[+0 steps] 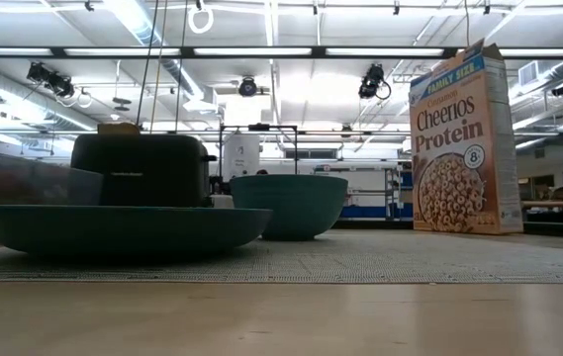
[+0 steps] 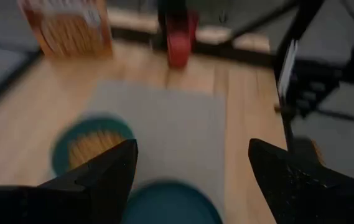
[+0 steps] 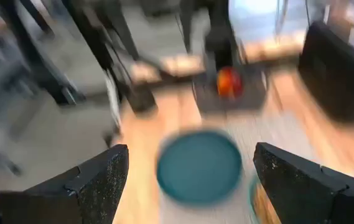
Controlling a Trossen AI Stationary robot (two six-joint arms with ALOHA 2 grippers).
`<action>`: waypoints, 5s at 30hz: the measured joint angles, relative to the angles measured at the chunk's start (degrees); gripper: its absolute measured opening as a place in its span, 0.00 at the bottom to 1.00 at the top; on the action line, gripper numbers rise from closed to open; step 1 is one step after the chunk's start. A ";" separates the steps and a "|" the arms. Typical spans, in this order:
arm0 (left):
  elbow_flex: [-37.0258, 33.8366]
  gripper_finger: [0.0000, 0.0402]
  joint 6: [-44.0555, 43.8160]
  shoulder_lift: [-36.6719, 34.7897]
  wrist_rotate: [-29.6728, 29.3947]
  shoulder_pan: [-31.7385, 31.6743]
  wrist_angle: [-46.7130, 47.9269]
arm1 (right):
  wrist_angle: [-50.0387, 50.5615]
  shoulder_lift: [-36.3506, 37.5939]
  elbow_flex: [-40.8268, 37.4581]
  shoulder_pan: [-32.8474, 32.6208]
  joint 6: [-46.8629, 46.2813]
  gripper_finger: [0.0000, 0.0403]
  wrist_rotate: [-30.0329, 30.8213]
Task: Arrange a breakfast setting
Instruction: Move the green bowl to the center of the mat, then move the mat to the center of the table, then move the green bowl to the center of the mat
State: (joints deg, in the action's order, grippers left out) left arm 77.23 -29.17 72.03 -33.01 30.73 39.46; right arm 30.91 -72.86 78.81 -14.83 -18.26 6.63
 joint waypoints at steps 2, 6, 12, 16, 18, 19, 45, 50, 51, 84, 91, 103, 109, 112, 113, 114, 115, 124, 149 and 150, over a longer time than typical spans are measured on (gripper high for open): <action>0.00 0.78 -5.52 1.11 0.83 0.85 2.55 | 4.04 -3.42 0.00 -1.85 -1.07 0.86 3.59; 0.00 0.78 -19.11 2.98 -0.23 0.91 12.67 | 13.63 -10.38 -0.02 -2.89 -4.17 0.86 10.85; 0.00 0.78 -29.26 4.57 -0.89 -0.28 20.11 | 24.26 -19.08 -0.07 2.73 4.24 0.86 13.21; -0.09 0.78 -32.08 4.56 -2.16 -1.15 20.94 | 19.20 -22.35 -0.04 9.99 9.18 0.86 11.77; -1.33 0.78 -33.50 4.48 -2.14 -1.54 20.65 | 16.68 -23.64 -0.05 13.69 9.26 0.86 12.77; -2.37 0.78 -34.61 4.46 -2.06 -1.74 20.70 | 15.57 -24.01 -0.04 15.62 9.79 0.86 13.21; -25.18 0.78 -47.41 1.31 1.40 -5.17 11.64 | 0.20 -36.59 -0.04 32.15 25.79 0.69 -8.95; -25.18 0.78 -42.31 1.29 1.81 -11.61 10.40 | 3.13 -36.57 -0.04 30.08 24.63 0.68 -10.80; -25.18 0.78 -41.16 1.29 1.80 -13.01 10.32 | 3.64 -36.57 -0.04 29.70 24.27 0.68 -10.90; -25.18 0.78 -31.01 1.36 2.34 -20.49 6.05 | 13.11 -26.88 -24.04 8.06 7.45 0.68 -9.21; -25.14 0.78 -31.04 0.90 3.42 -20.49 7.95 | 23.41 -23.94 -15.52 6.85 9.52 0.68 -12.26; -25.16 0.78 -28.92 0.29 4.07 -21.55 8.23 | 17.60 -20.79 -8.07 13.36 -0.67 0.68 -3.35; -25.14 0.78 -29.14 -1.72 4.09 -20.69 9.41 | 14.13 -20.79 -20.52 8.65 -1.78 0.68 -8.25; -25.14 0.78 -29.57 -2.64 4.02 -20.49 9.75 | 12.43 -20.79 -26.27 6.72 -3.05 0.68 -8.22; -25.15 0.78 -29.58 -2.88 3.95 -20.51 9.61 | 11.55 -20.81 -27.64 6.41 -3.04 0.68 -8.02; -25.14 0.78 -29.55 -3.01 3.89 -20.54 9.64 | 11.19 -20.78 -28.69 6.25 -2.85 0.68 -7.94; -25.16 0.78 -29.44 -3.15 3.91 -20.60 9.74 | 10.98 -20.76 -29.73 6.23 -2.38 0.68 -7.88; -25.15 0.78 -29.72 -3.26 3.73 -20.93 9.71 | 9.78 -20.40 -32.21 10.33 5.09 0.68 -5.46; -25.14 0.78 -26.90 -3.58 4.42 -20.86 1.05 | -1.30 -27.37 -10.47 16.20 -17.60 0.66 0.86; -25.14 0.78 -26.90 -3.58 4.43 -20.84 1.07 | -0.84 -28.20 -10.47 16.20 -18.17 0.66 0.84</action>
State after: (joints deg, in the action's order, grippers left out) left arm 52.10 -56.07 68.45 -28.58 9.89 40.53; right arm 30.07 -101.06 68.34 1.37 -36.44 7.46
